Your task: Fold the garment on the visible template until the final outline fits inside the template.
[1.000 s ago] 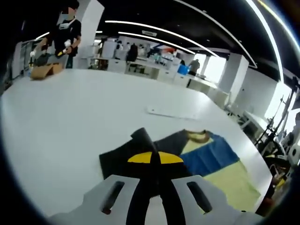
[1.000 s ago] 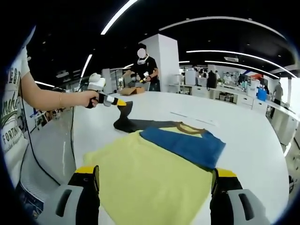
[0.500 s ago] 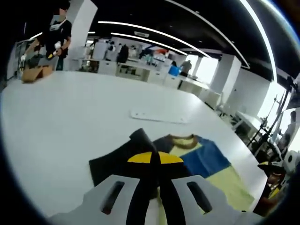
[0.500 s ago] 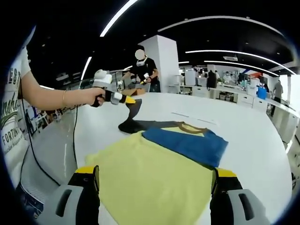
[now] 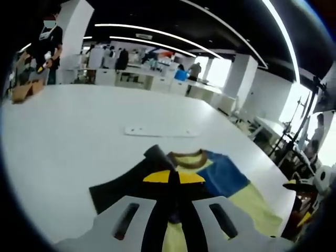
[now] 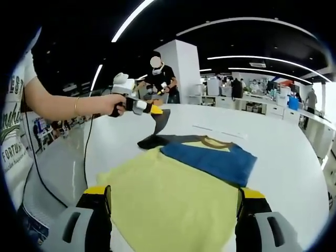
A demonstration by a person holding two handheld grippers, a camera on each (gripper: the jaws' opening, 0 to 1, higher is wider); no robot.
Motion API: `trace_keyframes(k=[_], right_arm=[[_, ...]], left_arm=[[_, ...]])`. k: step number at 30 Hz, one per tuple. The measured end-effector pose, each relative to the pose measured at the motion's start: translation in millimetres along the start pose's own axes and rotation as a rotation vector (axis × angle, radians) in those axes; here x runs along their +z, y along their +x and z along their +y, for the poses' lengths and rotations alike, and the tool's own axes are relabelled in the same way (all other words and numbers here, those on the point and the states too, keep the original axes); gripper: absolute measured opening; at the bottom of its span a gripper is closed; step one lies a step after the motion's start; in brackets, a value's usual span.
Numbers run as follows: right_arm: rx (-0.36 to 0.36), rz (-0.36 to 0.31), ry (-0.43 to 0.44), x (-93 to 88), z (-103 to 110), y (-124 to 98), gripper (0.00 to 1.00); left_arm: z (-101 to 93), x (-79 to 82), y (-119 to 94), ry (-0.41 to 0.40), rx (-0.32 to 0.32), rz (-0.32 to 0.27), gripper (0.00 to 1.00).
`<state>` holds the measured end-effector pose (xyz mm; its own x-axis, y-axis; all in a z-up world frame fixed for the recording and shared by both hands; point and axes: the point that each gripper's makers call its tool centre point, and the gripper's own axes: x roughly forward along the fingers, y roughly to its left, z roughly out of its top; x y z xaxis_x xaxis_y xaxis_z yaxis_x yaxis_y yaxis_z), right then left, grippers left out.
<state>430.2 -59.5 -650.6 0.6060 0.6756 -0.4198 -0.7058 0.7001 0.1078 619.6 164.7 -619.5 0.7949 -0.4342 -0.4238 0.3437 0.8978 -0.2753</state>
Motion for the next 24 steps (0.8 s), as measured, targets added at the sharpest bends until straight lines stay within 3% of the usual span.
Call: trace_keyframes(k=[12,18,24], right_arm=[[0.002,0.005,0.012,-4.8,2.7,1.3,0.99],[-0.001,0.008,0.019,-6.5,2.8,1.2,0.99],[-0.009,0.014,0.023,-9.7,0.9,1.7,0.98]], left_arm=[[-27.1,7.3,18.6,0.033,-0.060,0.005,0.00],[-39.7,7.7,30.5,0.109,-0.083,0.016,0.00],[-56.2,10.8,40.4,0.102,-0.114,0.011,0.00]])
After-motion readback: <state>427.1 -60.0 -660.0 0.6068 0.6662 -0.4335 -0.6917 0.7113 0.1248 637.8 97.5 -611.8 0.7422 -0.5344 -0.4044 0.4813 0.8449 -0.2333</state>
